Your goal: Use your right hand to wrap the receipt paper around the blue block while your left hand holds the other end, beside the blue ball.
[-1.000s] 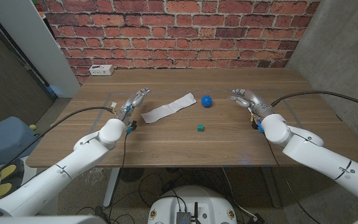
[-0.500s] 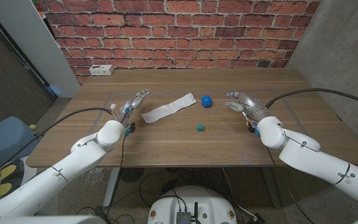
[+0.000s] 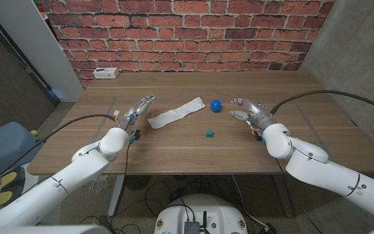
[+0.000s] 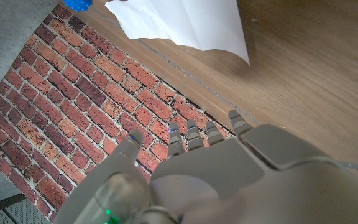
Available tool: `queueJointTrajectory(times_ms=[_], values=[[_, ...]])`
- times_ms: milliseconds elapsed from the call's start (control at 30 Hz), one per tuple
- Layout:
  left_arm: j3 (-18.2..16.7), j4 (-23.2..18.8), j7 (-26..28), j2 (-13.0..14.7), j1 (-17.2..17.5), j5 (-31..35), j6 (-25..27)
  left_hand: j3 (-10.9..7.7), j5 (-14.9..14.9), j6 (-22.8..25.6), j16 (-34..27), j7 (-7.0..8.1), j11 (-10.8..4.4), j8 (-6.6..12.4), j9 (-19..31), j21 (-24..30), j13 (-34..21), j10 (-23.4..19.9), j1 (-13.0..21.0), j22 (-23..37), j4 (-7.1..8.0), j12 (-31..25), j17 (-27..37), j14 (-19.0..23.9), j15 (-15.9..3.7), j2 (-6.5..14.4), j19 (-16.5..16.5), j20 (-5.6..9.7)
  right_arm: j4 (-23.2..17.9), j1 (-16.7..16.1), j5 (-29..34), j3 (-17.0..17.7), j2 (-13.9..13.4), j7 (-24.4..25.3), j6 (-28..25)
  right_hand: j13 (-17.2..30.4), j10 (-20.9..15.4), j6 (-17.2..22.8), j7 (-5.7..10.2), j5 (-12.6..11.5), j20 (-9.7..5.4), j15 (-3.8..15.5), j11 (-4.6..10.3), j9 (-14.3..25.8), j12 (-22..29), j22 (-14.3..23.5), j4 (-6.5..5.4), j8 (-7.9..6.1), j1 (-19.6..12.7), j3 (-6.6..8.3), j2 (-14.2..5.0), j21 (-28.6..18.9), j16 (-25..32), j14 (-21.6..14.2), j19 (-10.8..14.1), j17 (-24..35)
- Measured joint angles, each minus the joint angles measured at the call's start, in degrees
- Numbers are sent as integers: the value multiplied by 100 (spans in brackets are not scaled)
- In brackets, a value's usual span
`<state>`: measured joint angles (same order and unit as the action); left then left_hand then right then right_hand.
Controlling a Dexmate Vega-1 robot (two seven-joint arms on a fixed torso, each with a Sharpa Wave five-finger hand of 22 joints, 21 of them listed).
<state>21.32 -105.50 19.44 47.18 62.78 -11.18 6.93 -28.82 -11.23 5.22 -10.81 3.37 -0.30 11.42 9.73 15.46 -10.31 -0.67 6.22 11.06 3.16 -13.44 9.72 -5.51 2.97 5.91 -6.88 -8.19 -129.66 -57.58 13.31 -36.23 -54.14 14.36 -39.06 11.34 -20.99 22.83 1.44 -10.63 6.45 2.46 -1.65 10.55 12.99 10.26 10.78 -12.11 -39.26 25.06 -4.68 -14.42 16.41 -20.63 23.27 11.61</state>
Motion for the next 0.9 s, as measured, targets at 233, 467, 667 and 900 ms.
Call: queueJointTrajectory(times_ms=[233, 467, 667, 900], values=[[-31, 10, 0, 2, 44, -9, -57, 17, 0, 0, 0, 0, 0, 0, 0, -23, 0, 0, 0, 0, 17, 28, 0, 0, 0, 0, 0, 0, -82, 83, 359, -182, 43, -159, -155, 0, -199, 190, 44, -41, -11, 20, 55, 0, 0, 28, 21, -44, -391, 25, 74, -22, 100, -201, 153, 53], [-46, 49, -1, -2, 61, -11, -109, 17, 0, -1, 0, 0, 0, -21, 0, -22, 0, 0, 0, -1, 17, 40, 0, 0, 0, 0, 0, 0, -126, 176, 704, -361, 95, -403, -260, -1, -257, 246, 62, -41, 21, -10, 52, -1, 0, 29, 1, -44, -539, 45, 89, -22, 140, -232, 184, 79], [-60, 66, -3, -5, 85, -11, -156, 17, 0, -1, 0, 0, 0, -21, 0, -22, 1, 0, 0, -1, 17, 40, 0, 0, 0, 0, 0, 0, -158, 277, 997, -564, 154, -670, -305, -1, -266, 268, 84, -63, -22, 11, 61, -1, 0, 29, 1, -44, -644, 45, 89, -43, 183, -315, 227, 101], [-84, 71, -1, -6, 130, -12, -201, 17, 0, -1, 0, 0, 0, -43, 0, -22, 1, 1, -24, -1, 17, 40, 0, 0, 0, -24, 0, 0, -168, 350, 1255, -735, 209, -913, -326, 10, -330, 311, 64, -63, -31, 10, 63, -1, 0, 29, 1, -44, -752, 45, 135, -60, 242, -417, 296, 133]])
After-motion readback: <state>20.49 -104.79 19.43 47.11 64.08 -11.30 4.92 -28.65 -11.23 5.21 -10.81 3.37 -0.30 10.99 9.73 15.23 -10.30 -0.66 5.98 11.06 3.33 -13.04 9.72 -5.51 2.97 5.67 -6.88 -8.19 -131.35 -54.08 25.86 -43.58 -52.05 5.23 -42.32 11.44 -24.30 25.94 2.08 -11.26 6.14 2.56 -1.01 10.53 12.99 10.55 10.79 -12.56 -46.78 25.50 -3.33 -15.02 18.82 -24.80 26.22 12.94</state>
